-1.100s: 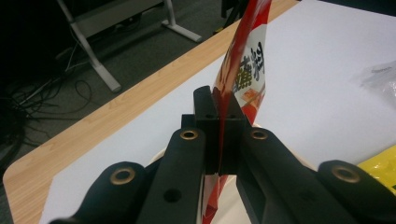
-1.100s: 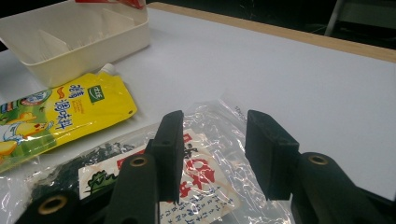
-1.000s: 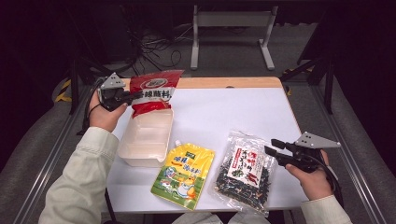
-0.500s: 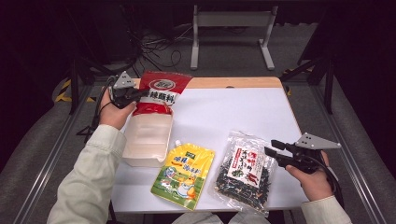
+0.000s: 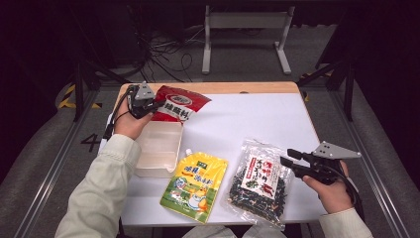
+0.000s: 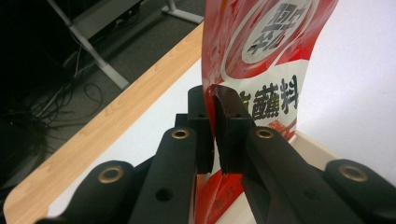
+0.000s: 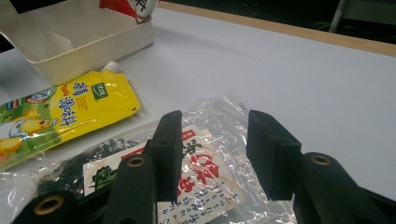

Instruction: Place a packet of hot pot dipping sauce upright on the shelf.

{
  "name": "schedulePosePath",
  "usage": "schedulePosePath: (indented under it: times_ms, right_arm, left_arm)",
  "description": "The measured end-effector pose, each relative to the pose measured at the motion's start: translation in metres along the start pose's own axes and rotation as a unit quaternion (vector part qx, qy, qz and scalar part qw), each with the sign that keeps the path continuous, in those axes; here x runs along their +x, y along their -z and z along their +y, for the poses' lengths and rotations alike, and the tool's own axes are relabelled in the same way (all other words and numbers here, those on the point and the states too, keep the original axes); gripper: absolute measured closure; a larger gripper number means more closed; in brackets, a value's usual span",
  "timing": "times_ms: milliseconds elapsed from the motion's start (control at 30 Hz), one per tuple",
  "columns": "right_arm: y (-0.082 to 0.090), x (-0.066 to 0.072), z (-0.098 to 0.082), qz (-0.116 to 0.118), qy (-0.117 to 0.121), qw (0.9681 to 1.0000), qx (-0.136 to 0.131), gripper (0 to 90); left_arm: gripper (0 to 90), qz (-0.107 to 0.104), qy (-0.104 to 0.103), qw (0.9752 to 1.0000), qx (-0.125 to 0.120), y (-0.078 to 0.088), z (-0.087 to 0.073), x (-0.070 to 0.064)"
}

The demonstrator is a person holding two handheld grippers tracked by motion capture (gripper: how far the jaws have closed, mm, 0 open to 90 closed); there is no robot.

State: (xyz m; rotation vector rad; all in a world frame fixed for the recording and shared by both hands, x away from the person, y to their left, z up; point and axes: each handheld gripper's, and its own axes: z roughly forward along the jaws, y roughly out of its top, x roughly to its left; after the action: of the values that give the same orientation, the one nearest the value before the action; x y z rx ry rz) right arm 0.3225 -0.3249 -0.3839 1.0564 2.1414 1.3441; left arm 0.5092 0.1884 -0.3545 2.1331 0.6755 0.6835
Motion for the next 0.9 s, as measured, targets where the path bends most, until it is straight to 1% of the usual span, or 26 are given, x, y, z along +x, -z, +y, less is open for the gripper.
schedulePosePath:
  times_ms: [67, 167, 233, 333, 367, 400, 433, 467, 500, 567, 633, 667, 733, 800, 833, 867, 900]
  right_arm:
    - [0.0, 0.0, 0.0, 0.0, -0.002, 1.0, 0.0, 55.9]
    - [-0.001, 0.0, -0.001, 0.0, -0.001, 1.0, 0.001, 55.8]
    - [-0.001, 0.0, -0.001, 0.002, -0.003, 1.0, 0.002, 55.3]
    - [-0.003, 0.001, -0.001, 0.003, -0.002, 1.0, 0.005, 55.1]
    - [-0.003, 0.001, -0.001, 0.003, -0.002, 1.0, 0.005, 55.0]
    - [-0.004, 0.001, -0.001, 0.003, 0.0, 1.0, 0.005, 55.1]
    - [-0.003, 0.001, -0.001, 0.003, 0.0, 1.0, 0.005, 55.0]
    - [-0.003, 0.001, -0.001, 0.003, 0.0, 1.0, 0.005, 55.0]
    - [-0.003, 0.001, -0.001, 0.003, -0.001, 1.0, 0.005, 55.1]
    - [-0.003, 0.001, -0.001, 0.003, -0.001, 1.0, 0.005, 55.0]
    - [-0.003, 0.001, -0.002, 0.002, -0.001, 1.0, 0.004, 55.0]
    - [-0.002, 0.001, -0.002, 0.003, -0.001, 1.0, 0.004, 55.0]
    - [-0.002, 0.001, -0.002, 0.002, -0.001, 1.0, 0.004, 55.0]
    - [-0.002, 0.001, -0.002, 0.002, -0.002, 1.0, 0.004, 55.0]
    - [-0.002, 0.001, -0.002, 0.002, -0.002, 1.0, 0.004, 55.0]
    - [-0.002, 0.001, -0.002, 0.003, -0.001, 1.0, 0.005, 55.0]
    - [-0.002, 0.001, -0.002, 0.003, -0.001, 1.0, 0.005, 54.9]
  left_arm:
    - [86.6, 0.006, 0.006, 0.9999, 0.009, 0.0, -0.002, 0.002]
    - [87.4, 0.012, 0.026, 0.9992, 0.026, -0.001, -0.006, 0.003]
    - [87.5, 0.016, 0.029, 0.9986, 0.041, -0.001, -0.007, 0.004]
    - [88.3, 0.024, 0.039, 0.9969, 0.065, -0.002, -0.009, 0.004]
    - [88.7, 0.028, 0.04, 0.9959, 0.077, -0.003, -0.01, 0.004]
    - [89.1, 0.03, 0.042, 0.9955, 0.08, -0.004, -0.011, 0.005]
    - [89.2, 0.029, 0.05, 0.9947, 0.085, -0.004, -0.011, 0.005]
    - [89.3, 0.029, 0.05, 0.9947, 0.085, -0.004, -0.011, 0.005]
    - [89.4, 0.029, 0.062, 0.9936, 0.09, -0.005, -0.013, 0.006]
    - [89.6, 0.031, 0.073, 0.9923, 0.095, -0.006, -0.014, 0.007]
    - [89.8, 0.033, 0.084, 0.9902, 0.106, -0.007, -0.014, 0.006]
    - [89.8, 0.035, 0.089, 0.9892, 0.111, -0.007, -0.015, 0.006]
    - [89.8, 0.037, 0.09, 0.9888, 0.113, -0.007, -0.015, 0.007]
    - [89.9, 0.04, 0.105, 0.9865, 0.119, -0.008, -0.016, 0.005]
    - [89.9, 0.044, 0.11, 0.9844, 0.13, -0.01, -0.017, 0.005]
    - [89.8, 0.048, 0.11, 0.983, 0.139, -0.011, -0.018, 0.004]
    - [89.7, 0.051, 0.112, 0.9823, 0.141, -0.012, -0.019, 0.004]
